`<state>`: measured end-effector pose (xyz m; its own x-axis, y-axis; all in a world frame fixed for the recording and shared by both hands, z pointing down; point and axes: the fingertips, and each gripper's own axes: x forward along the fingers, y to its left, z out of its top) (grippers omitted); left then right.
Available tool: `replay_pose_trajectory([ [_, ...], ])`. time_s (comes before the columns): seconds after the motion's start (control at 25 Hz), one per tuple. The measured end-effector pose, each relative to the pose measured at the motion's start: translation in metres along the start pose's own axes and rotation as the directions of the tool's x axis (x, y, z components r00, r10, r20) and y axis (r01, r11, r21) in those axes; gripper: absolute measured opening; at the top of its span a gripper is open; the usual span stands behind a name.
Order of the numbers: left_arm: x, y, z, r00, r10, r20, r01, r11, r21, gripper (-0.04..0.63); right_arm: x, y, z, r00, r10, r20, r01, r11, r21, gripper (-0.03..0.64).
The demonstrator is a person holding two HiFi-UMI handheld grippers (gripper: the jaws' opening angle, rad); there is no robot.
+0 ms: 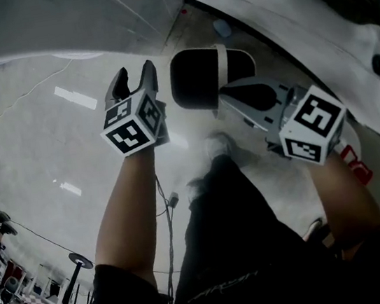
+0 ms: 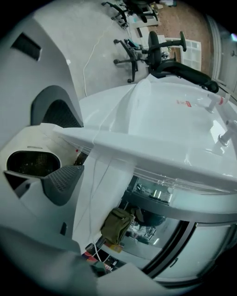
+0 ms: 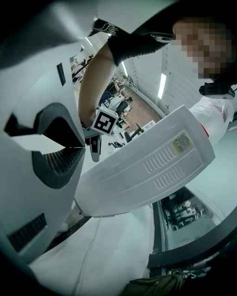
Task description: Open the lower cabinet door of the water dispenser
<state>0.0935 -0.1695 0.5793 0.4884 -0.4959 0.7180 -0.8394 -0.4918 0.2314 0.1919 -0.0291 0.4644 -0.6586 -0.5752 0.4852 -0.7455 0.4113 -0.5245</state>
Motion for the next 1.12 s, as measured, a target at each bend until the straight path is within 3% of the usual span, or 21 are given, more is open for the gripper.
replay_pose_trajectory([
  [0.36, 0.032, 0.015, -0.005, 0.996, 0.062, -0.064, -0.06, 0.998, 0.024, 0.256, 0.003, 0.001, -0.005, 1.0, 0.017, -0.016, -0.017, 1.0, 0.0, 0.014],
  [0.52, 0.039, 0.019, 0.002, 0.995, 0.083, -0.049, -0.081, 0.996, 0.04, 0.255, 0.003, 0.002, -0.01, 0.999, 0.023, -0.038, -0.024, 1.0, -0.015, 0.014],
  [0.68, 0.041, 0.024, 0.008, 0.995, 0.093, -0.038, -0.091, 0.995, 0.033, 0.253, -0.001, 0.005, -0.001, 0.999, 0.05, -0.003, -0.05, 0.998, 0.032, 0.014],
  [0.84, 0.042, 0.03, 0.011, 0.992, 0.121, -0.044, -0.118, 0.991, 0.058, 0.199, 0.0, 0.007, 0.005, 0.998, 0.054, 0.014, -0.054, 0.998, 0.031, 0.014],
  [1.12, 0.041, 0.03, 0.009, 0.99, 0.122, -0.07, -0.117, 0.99, 0.076, 0.187, -0.001, 0.007, 0.007, 0.998, 0.055, 0.017, -0.055, 0.998, 0.024, 0.014],
])
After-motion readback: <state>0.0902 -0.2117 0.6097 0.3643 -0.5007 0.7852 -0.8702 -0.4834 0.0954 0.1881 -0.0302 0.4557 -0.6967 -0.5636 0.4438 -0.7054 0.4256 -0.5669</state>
